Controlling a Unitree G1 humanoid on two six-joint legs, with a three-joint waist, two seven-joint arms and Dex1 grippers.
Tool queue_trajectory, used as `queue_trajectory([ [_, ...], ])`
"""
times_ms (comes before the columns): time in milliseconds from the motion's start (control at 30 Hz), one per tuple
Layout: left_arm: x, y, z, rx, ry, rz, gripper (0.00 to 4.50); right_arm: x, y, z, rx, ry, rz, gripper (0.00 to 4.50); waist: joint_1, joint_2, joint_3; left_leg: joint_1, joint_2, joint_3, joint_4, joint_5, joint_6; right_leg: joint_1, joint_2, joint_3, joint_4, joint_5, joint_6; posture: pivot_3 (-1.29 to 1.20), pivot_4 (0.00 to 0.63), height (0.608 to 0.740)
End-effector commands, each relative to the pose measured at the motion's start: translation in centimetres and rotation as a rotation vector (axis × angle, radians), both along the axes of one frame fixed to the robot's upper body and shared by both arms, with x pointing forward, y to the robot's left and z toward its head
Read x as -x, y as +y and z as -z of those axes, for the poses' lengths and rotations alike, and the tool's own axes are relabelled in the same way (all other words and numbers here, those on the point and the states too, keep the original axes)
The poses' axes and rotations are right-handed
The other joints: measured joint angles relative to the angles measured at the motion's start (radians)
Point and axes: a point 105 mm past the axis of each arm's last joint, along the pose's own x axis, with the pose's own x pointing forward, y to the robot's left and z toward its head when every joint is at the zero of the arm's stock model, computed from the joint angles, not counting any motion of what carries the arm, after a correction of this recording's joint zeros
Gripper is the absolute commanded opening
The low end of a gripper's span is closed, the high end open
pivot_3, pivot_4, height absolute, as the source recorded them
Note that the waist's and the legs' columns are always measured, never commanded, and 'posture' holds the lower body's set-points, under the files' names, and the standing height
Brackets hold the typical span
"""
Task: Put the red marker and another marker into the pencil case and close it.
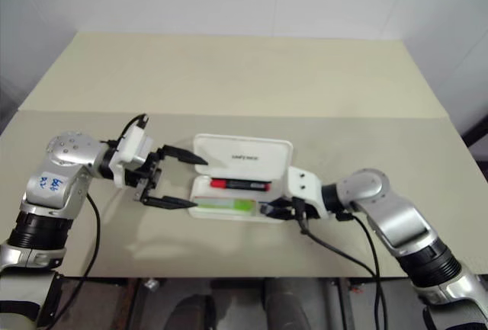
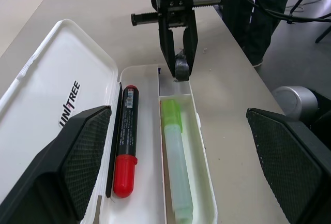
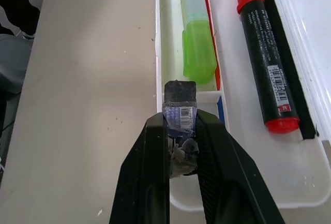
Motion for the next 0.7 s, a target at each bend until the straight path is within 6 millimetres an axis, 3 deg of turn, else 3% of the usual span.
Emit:
queue_trajectory([
  [33, 0.2, 0.3, -1.0, 0.011, -0.040, -0.007, 4.50, -0.6, 0.5, -1.0, -0.030, -0.050, -0.006, 1.36, 0.000, 0.000, 0.000, 0.000, 0.000, 0.000, 0.000, 0.000, 0.000, 0.000, 0.000, 0.000, 0.000, 0.000, 0.000, 0.00, 0.150, 0.740],
  [233, -0.1, 0.4, -1.2, 0.007, -0.051, -0.015, 4.50, -1.0, 0.6, -1.9, -0.045, -0.084, -0.016, 3.38, 0.000, 0.000, 0.000, 0.000, 0.000, 0.000, 0.000, 0.000, 0.000, 0.000, 0.000, 0.000, 0.000, 0.000, 0.000, 0.00, 0.150, 0.740],
  [333, -0.3, 0.5, -1.4, 0.004, -0.059, -0.018, 4.50, -1.3, 0.6, -3.4, -0.090, -0.129, -0.026, 4.35, 0.001, 0.000, 0.000, 0.000, 0.000, 0.000, 0.000, 0.000, 0.000, 0.000, 0.000, 0.000, 0.000, 0.000, 0.000, 0.00, 0.150, 0.740],
  [533, -0.7, 0.9, -1.5, -0.007, -0.067, -0.031, 4.50, 0.3, 0.7, -9.0, -0.366, -0.206, -0.080, 4.46, 0.000, 0.000, 0.000, 0.000, 0.000, 0.000, 0.000, 0.000, 0.000, 0.000, 0.000, 0.000, 0.001, 0.000, 0.000, 0.00, 0.150, 0.740],
  [700, -1.0, 1.7, -1.7, 0.029, -0.040, -0.079, 4.50, 1.7, -0.3, -10.6, -0.474, -0.194, -0.038, 4.46, 0.001, 0.000, 0.000, 0.000, 0.000, -0.001, -0.001, 0.000, 0.000, 0.000, 0.000, -0.001, 0.000, 0.000, 0.000, 0.00, 0.150, 0.740],
])
